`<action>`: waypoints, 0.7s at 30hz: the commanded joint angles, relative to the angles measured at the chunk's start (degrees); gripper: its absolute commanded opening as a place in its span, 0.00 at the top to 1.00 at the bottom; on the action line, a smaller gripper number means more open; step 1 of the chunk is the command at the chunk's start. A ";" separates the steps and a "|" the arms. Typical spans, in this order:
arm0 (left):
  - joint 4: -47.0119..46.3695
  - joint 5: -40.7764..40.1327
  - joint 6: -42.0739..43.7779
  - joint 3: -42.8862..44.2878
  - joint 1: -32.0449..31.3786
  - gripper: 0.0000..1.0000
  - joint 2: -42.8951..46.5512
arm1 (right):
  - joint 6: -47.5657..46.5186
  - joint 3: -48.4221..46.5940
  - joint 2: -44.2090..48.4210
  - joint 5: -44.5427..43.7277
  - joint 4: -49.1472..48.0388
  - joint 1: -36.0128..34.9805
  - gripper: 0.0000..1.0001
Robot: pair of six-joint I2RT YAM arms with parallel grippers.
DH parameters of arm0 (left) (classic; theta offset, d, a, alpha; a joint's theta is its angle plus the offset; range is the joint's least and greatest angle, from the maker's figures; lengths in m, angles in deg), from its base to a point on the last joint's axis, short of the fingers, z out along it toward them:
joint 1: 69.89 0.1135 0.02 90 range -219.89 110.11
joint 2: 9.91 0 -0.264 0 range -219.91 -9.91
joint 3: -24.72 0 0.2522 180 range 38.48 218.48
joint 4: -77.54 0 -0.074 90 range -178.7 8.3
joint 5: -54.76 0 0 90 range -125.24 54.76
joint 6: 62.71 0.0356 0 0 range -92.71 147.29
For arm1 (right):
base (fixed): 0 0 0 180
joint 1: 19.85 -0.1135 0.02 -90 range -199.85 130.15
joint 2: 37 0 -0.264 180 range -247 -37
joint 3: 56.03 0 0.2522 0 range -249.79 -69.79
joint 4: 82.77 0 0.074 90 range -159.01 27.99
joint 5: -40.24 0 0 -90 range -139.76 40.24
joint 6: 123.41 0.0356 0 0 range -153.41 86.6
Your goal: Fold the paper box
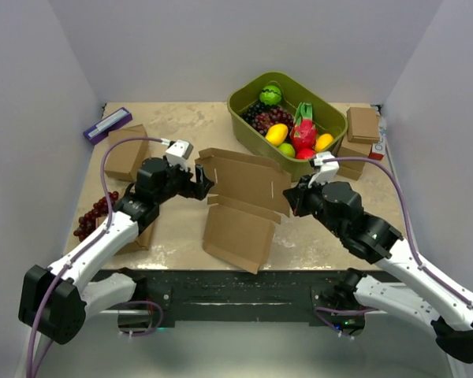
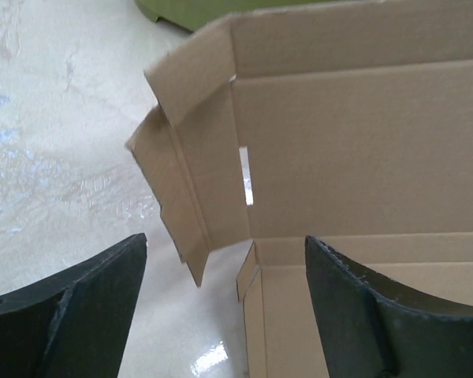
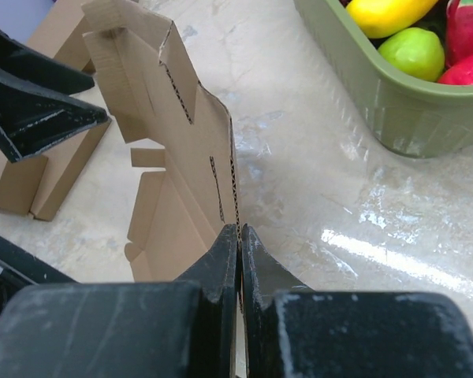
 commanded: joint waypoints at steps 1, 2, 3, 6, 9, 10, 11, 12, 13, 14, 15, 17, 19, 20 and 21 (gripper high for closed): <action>-3.28 1.91 2.70 -1.20 0.87 0.20 0.85 | -1.05 -1.59 1.80 2.75 0.18 -0.17 1.00; -2.58 1.83 2.79 -0.94 1.04 0.22 0.67 | -0.96 -1.76 2.23 2.84 0.18 -0.17 1.00; -2.40 1.83 2.61 -0.94 1.05 0.27 0.50 | -0.70 -1.85 2.33 3.28 0.18 -0.17 1.00; -2.49 1.48 2.09 -1.11 1.13 0.33 0.58 | -0.61 -2.20 2.59 3.81 0.44 -0.17 1.00; -1.96 -0.01 1.74 -0.94 1.48 0.37 0.24 | -0.78 -2.73 2.42 4.16 0.71 -0.26 1.00; -1.87 -0.19 1.65 -0.94 1.66 0.37 0.06 | -0.78 -2.82 2.41 4.51 0.62 -0.26 1.00; -1.78 -0.37 1.64 -0.85 1.66 0.37 -0.12 | -0.70 -2.82 2.41 4.69 0.71 -0.26 1.00; -1.70 -0.63 1.38 -0.85 1.66 0.37 -0.38 | -0.78 -2.82 2.41 4.95 0.53 -0.17 1.00; -1.69 -0.89 1.47 -0.76 1.75 0.37 -0.56 | -0.78 -2.82 2.50 5.21 0.44 -0.17 1.00; -1.61 -1.16 1.56 -0.59 1.75 0.37 -0.82 | -0.78 -2.82 2.41 5.39 0.44 -0.17 1.00; -1.61 -1.51 1.56 -0.41 1.75 0.37 -1.17 | -0.78 -2.91 2.33 5.48 0.44 -0.26 1.00; 0.48 -2.74 1.64 -0.15 1.92 0.38 -1.79 | -0.87 -3.17 2.41 5.74 0.53 -0.17 1.00; 0.68 -2.74 1.64 0.03 2.28 0.40 -1.96 | -0.78 -3.26 2.76 6.01 0.44 -0.26 1.00; 0.16 -2.40 1.64 -0.14 2.28 0.42 -1.88 | -0.87 -3.17 2.85 6.27 0.27 -0.17 1.00; -0.11 -2.04 1.64 -0.15 2.28 0.47 -1.79 | -0.87 -3.00 2.94 6.45 0.09 -0.17 1.00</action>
